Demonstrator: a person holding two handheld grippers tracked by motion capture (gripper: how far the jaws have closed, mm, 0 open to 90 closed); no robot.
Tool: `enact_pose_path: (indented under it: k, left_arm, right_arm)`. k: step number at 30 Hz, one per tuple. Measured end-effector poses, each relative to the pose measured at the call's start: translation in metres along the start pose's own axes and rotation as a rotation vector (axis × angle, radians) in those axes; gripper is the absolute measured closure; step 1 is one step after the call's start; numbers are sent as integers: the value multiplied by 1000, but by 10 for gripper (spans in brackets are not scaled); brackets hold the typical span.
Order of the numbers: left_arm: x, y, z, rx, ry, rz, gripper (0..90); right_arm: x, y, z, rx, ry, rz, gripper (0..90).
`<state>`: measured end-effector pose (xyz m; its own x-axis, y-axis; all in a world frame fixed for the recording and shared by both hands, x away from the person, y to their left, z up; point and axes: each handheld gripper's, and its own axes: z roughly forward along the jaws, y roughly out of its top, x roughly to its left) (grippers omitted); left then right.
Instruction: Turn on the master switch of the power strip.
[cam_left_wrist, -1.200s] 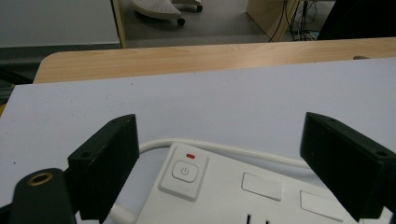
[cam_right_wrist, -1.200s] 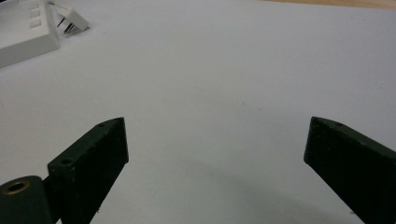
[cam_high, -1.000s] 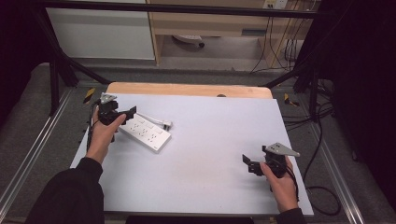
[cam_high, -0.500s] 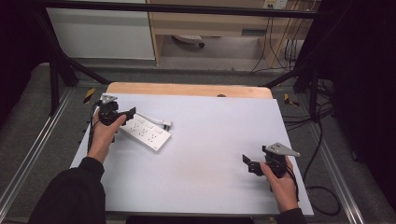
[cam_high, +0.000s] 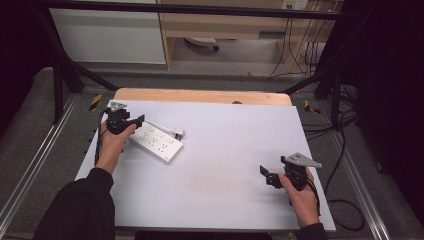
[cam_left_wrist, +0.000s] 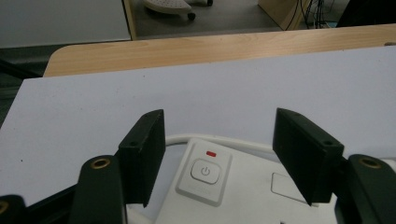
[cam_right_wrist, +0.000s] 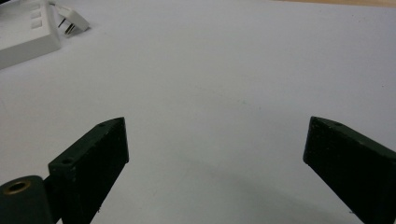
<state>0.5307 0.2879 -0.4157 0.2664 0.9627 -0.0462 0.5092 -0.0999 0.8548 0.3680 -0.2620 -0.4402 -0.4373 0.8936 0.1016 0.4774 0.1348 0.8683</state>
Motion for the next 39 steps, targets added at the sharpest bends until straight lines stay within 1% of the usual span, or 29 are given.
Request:
enact_pose_path:
  k: [2,3,5,9,12,14,15,17,19,20,21,23,24,25,26,30,31,37,39]
  left_arm:
    - [0,0,0,3,1,1,382]
    - [1,0,0,8,-8,-12,398]
    - [1,0,0,10,-16,-18,440]
    - [0,-1,0,14,-30,-26,515]
    - [-1,-1,1,14,-31,-25,562]
    - [-2,-1,1,21,-27,-12,578]
    - [-3,-1,2,22,-25,-14,609]
    - [-2,-1,1,19,-28,-26,639]
    - [-1,-1,1,18,-26,-27,668]
    - [-1,-1,1,15,-23,-29,668]
    - [0,-1,0,14,-22,-32,703]
    - [2,-1,0,10,-18,-39,731]
    - [3,-1,-1,12,-13,-40,731]
    - [4,-1,-1,18,1,-36,786]
    - [4,-1,-1,18,1,-36,803]
    - [5,-2,-2,19,-2,-39,847]
    - [5,-2,-2,19,-10,-45,857]
    - [4,-3,1,18,-22,-42,893]
    - [4,-4,3,25,-27,-38,899]
  right_arm:
    - [0,0,0,0,1,4,71]
    - [0,0,0,0,2,5,71]
    - [0,0,-1,-4,3,8,72]
    - [0,1,-1,-7,1,4,72]
    - [0,1,-2,-6,2,6,73]
    - [0,0,-1,-5,1,4,72]
    - [0,1,-1,-4,2,6,73]
    - [0,1,-2,-4,4,7,73]
    - [0,1,-2,-5,4,7,73]
    - [0,1,-2,-5,4,7,73]
    - [0,1,-2,-5,3,6,73]
    - [-1,1,-2,-6,4,8,74]
    - [-1,1,-2,-6,4,8,74]
    - [0,1,-2,-6,5,14,74]
    - [-1,1,-3,-7,5,11,74]
    - [-1,2,-4,-13,6,8,74]
    - [-1,1,-4,-13,6,9,74]
    - [-1,1,-4,-13,6,16,73]
    - [-1,1,-4,-12,6,12,73]
